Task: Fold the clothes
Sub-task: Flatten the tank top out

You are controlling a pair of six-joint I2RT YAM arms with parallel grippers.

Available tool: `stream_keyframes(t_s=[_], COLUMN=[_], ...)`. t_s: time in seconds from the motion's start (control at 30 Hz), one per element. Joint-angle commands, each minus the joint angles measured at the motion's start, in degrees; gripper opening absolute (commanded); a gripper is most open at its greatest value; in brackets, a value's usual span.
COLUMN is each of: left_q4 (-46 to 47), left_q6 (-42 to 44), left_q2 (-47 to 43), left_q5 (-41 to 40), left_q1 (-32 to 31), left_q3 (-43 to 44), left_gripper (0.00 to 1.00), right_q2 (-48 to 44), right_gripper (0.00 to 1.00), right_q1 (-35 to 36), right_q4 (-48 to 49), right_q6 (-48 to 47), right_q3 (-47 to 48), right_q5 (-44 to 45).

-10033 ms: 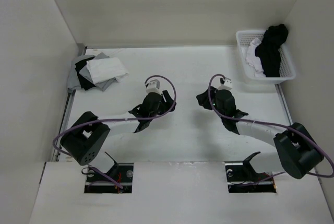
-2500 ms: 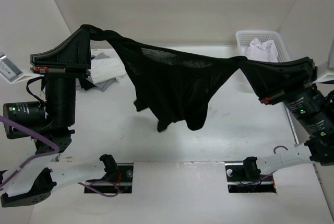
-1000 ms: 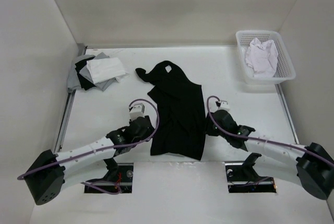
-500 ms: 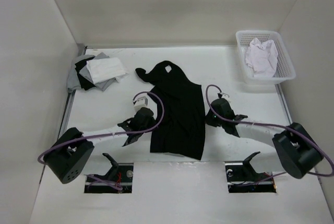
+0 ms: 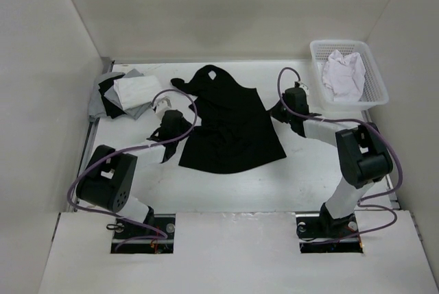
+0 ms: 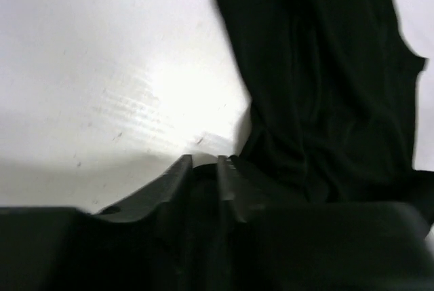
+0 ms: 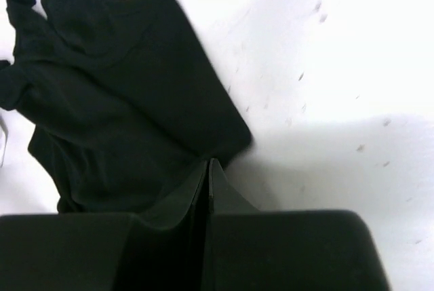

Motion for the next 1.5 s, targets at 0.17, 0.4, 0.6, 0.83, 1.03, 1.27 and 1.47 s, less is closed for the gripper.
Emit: stream_keyframes(t_s=[0.17, 0.4, 0.6, 0.83, 1.03, 1.27, 1.47], left_q4=[-0.4, -21.0, -26.6, -23.9, -23.4, -23.2, -27.9], left_q6=[2.8, 0.1, -3.4, -2.4, -2.2, -2.0, -2.7], left_q2=[-14.7, -33.7, -39.4, -32.1, -29.7, -31.4, -42.9], left_q5=[-0.7, -1.0, -2.6, -2.8, -3.5, -4.3, -6.4], left_q1=[0.0, -2.7, -5.3, -7.0, -7.2, -6.4, -7.3], left_q3=[-7.5, -19.3, -19.6, -18.6, -18.3, -18.2, -16.3], left_gripper=[0.31, 0.15, 0.34, 0.32, 0.26, 0.08, 0.02], right_q2=[-8.5, -22.1, -29.1, -32.2, -32.9, -33.9, -33.8], right_gripper=[0.36, 0.33, 0.25, 0.26, 0.27, 0.38, 0.39], right_q1=[1.5, 7.8, 11.1, 12.8, 12.8, 12.3, 11.1], right_q4=[4.3, 4.5, 4.7, 5.1, 6.6, 4.5, -5.1], right_q6=[-0.3, -0.7, -1.2, -0.2, 0.5, 1.4, 5.1], right_q3=[-6.9, -18.4, -24.4, -29.2, -30.8, -31.8, -31.1], right_q5=[1.9, 4.4, 4.9, 4.9, 5.2, 9.9, 14.2])
